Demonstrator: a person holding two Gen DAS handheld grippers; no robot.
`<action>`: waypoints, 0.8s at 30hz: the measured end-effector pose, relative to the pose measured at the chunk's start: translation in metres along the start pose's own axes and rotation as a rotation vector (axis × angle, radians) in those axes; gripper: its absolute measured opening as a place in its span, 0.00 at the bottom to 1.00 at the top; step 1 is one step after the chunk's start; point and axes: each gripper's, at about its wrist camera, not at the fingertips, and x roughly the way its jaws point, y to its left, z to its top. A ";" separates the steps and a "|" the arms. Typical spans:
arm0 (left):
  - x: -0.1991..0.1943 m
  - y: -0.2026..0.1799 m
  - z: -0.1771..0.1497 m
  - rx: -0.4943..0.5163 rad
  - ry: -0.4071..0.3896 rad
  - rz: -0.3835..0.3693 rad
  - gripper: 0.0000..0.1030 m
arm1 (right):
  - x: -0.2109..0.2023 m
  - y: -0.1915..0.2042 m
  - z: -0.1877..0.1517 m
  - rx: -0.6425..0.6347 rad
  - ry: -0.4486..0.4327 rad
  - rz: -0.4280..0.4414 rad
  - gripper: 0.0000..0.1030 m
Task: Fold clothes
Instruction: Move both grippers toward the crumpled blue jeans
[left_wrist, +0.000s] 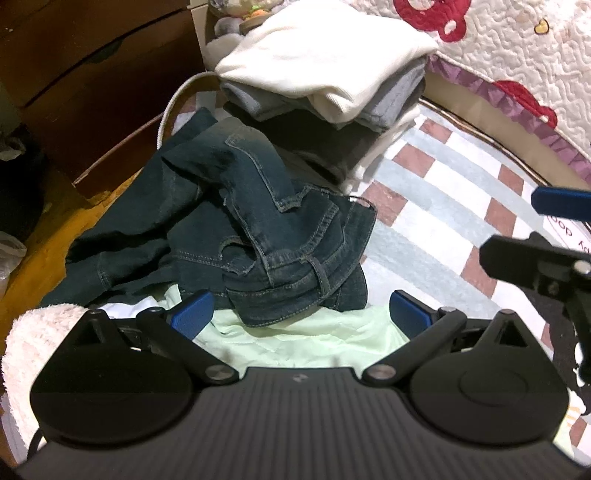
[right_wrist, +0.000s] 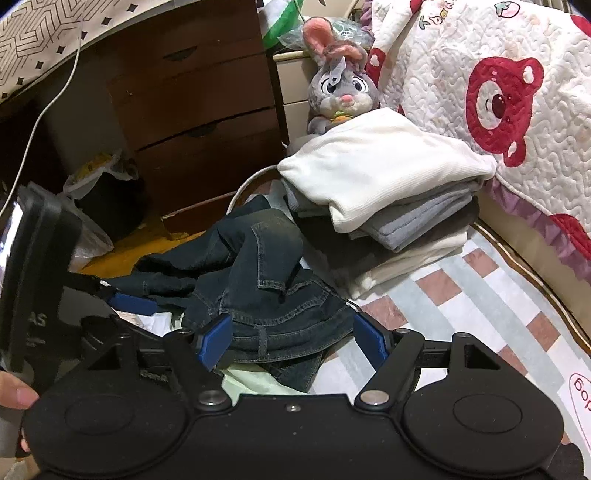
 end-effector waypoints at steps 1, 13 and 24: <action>-0.001 0.000 0.001 -0.003 -0.005 -0.005 1.00 | -0.002 0.000 -0.001 -0.001 -0.006 -0.009 0.74; 0.005 0.002 -0.005 -0.024 -0.037 -0.036 1.00 | -0.011 0.002 0.001 -0.068 -0.082 -0.164 0.75; 0.011 -0.006 -0.004 -0.040 -0.093 -0.047 1.00 | -0.001 0.009 -0.011 -0.055 -0.039 -0.131 0.75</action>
